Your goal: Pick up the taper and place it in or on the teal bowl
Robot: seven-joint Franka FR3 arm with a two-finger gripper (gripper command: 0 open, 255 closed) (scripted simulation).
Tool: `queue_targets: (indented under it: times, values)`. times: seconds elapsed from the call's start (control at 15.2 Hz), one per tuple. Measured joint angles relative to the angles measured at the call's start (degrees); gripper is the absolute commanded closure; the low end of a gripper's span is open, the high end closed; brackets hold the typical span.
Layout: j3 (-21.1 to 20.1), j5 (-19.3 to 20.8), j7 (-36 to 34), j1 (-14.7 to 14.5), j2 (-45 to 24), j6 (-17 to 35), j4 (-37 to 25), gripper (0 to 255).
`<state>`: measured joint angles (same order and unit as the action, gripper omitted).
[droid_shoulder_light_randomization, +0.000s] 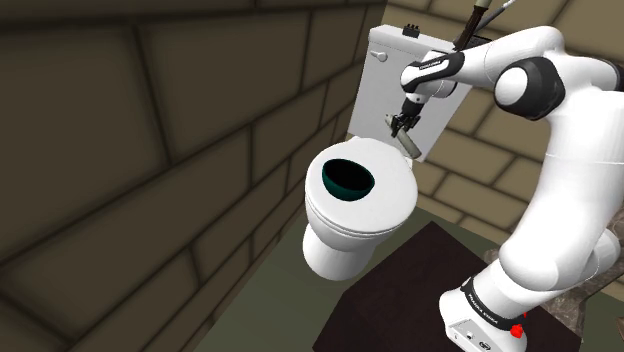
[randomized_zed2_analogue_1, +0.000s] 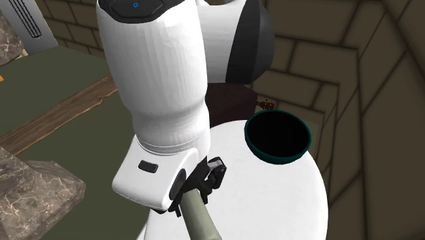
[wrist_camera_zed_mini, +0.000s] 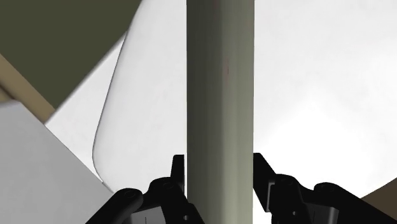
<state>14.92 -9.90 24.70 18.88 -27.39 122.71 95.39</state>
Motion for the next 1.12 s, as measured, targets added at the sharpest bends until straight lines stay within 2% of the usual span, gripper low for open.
queue_targets:
  times: [0.33, 0.46, 1.12]
  values:
    - [0.3, 0.6, -0.4, -0.2, 1.8, -2.8, -1.0, 255]
    - [0.2, 1.1, -1.7, -1.3, 3.3, -2.4, 0.7, 255]
    - [-2.4, 5.0, -14.0, -10.6, 15.1, 4.0, 18.1, 255]
